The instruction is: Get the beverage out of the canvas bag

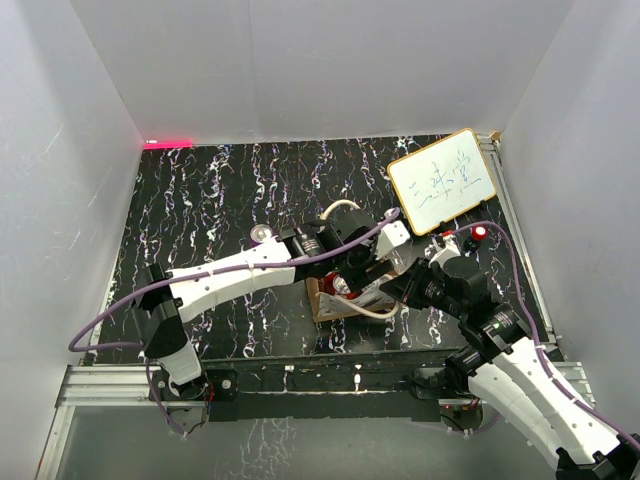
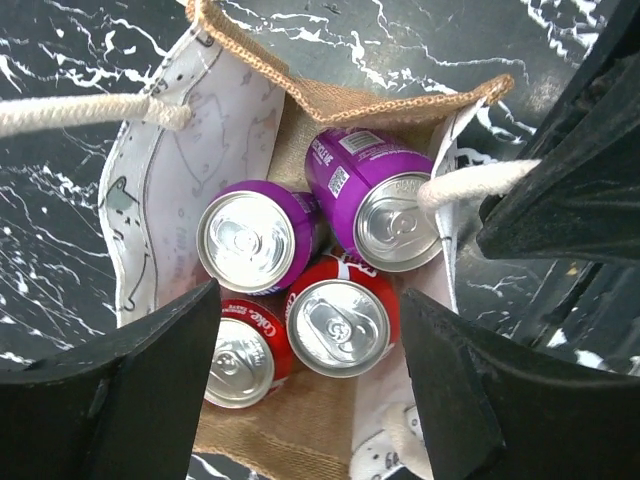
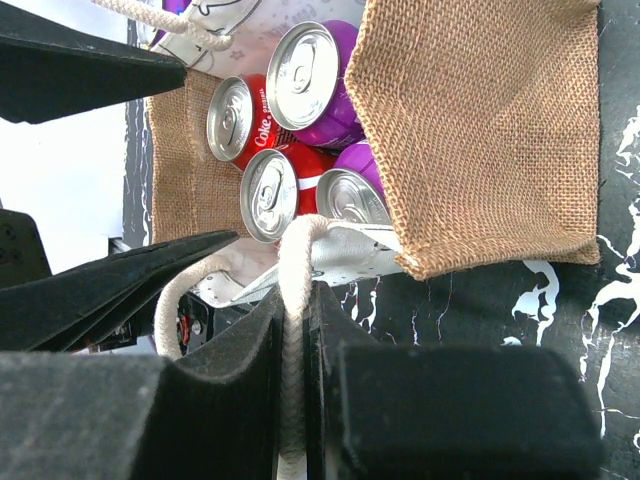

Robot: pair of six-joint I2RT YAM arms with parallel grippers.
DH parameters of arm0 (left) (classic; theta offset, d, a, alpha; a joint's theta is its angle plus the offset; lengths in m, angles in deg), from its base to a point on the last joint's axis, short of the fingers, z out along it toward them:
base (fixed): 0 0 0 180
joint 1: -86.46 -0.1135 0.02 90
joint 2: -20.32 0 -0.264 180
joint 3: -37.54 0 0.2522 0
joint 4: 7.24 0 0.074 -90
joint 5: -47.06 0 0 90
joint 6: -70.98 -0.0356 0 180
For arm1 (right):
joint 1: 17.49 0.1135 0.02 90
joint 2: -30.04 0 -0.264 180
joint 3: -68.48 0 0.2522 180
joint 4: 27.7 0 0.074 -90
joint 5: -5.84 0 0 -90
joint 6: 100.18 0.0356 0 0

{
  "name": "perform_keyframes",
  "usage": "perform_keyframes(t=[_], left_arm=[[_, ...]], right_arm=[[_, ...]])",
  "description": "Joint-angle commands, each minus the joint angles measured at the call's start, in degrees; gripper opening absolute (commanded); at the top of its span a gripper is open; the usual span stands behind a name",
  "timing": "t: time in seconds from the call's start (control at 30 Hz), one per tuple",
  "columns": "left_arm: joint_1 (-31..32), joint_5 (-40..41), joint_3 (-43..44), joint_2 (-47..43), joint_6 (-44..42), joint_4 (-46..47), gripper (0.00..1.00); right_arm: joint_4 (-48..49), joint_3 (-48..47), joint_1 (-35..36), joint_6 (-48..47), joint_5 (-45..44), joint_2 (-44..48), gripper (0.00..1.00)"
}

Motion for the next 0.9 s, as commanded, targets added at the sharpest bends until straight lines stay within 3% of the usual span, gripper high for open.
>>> perform_keyframes(t=[0.0,0.17,0.4,0.87], left_arm=[[-0.62,-2.88,4.7,3.33,-9.88,-2.89,0.69],[-1.91,-3.19,8.35,8.7,-12.07,-5.92,0.72],[-3.54,-0.45,10.45,12.53,-14.3,-6.51,0.63],[-4.7,-1.33,14.25,11.05,-15.47,-9.4,0.58]], right_arm=[[2.58,-1.23,-0.08,-1.17,-0.74,-0.32,0.08],[1.85,-1.37,-0.08,-1.48,-1.32,0.26,0.08],[1.29,-0.81,-0.08,-1.63,-1.44,0.72,0.08],[1.66,-0.12,-0.08,-1.38,-1.34,0.74,0.08]])
